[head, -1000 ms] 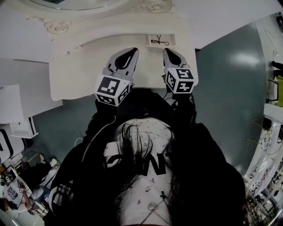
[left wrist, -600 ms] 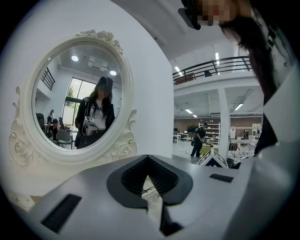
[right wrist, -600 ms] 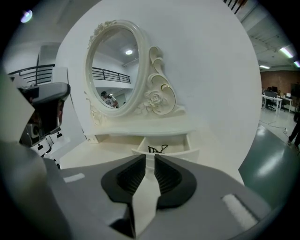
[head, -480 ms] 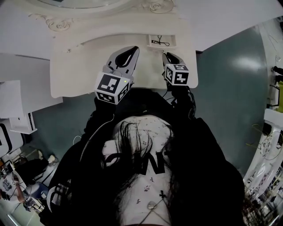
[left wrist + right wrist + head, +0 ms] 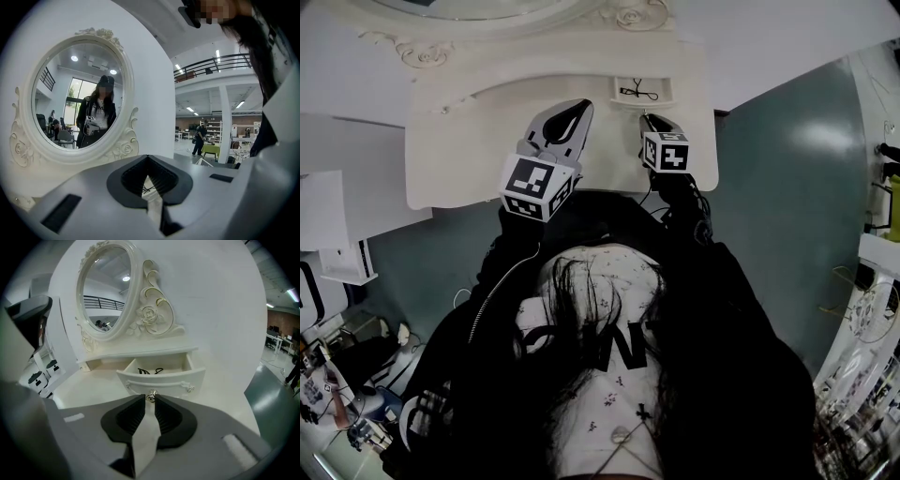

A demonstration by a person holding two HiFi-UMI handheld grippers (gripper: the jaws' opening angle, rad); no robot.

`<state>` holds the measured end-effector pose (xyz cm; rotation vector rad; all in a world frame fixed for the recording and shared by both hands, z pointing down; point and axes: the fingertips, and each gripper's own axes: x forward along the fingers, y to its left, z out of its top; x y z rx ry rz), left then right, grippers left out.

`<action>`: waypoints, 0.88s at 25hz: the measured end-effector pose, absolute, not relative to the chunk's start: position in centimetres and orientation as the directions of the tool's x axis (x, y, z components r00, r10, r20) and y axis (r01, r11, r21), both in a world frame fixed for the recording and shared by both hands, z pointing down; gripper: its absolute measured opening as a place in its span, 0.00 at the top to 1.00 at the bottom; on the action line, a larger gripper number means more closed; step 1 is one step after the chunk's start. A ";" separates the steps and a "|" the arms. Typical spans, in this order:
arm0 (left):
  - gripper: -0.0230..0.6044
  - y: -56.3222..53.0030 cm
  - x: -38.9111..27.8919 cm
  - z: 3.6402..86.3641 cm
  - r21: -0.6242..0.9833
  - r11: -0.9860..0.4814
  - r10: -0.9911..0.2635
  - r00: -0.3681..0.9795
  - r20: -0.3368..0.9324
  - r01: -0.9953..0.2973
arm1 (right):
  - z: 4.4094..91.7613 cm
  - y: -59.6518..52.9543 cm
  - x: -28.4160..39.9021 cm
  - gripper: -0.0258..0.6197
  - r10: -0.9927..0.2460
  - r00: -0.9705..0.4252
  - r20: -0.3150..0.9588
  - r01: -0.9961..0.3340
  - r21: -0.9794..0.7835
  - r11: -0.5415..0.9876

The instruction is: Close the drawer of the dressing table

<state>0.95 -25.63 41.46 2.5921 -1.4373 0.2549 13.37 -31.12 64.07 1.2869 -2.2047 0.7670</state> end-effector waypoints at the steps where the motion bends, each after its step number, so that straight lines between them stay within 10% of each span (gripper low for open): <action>1: 0.96 -25.7 0.8 41.5 0.063 -0.520 -0.823 0.519 0.230 -0.852 | 64.1 -31.2 13.3 0.85 -0.622 -0.450 0.641 -0.886 -0.232 0.402; 22: 0.96 -26.4 -0.7 41.9 0.073 -0.478 -0.844 0.480 0.237 -0.876 | 64.3 -34.2 12.8 0.87 -0.629 -0.445 0.638 -0.887 -0.217 0.407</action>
